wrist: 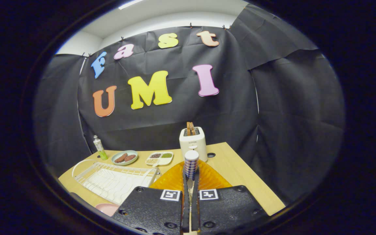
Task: Take the plate from the dish rack, then take the spoon from the basket and place it into the plate.
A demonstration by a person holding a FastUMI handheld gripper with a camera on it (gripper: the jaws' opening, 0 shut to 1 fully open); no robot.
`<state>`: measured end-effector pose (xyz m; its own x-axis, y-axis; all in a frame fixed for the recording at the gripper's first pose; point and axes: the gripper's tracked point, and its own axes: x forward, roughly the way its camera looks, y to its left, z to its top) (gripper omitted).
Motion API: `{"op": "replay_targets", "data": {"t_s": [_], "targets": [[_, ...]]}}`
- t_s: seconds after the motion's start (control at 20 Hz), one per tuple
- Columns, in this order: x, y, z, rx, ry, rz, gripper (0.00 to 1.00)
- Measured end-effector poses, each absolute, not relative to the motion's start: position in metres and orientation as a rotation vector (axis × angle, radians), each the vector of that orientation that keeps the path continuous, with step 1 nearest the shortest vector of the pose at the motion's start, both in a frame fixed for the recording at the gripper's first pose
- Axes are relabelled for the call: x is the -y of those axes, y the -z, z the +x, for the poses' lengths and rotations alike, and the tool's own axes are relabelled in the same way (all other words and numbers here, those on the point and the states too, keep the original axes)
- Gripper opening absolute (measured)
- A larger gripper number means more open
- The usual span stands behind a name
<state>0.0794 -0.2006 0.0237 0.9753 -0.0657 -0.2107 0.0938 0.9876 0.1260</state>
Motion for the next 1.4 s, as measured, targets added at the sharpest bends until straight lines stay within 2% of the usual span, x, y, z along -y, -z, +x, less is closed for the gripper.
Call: {"op": "replay_targets", "data": {"t_s": [0.4, 0.95, 1.4], "targets": [[0.116, -0.049, 0.01, -0.151, -0.007, 0.172, 0.08], [-0.017, 0.043, -0.019, -0.272, -0.097, 0.08, 0.08], [-0.054, 0.099, -0.013, -0.365, -0.109, 0.192, 0.08]]}}
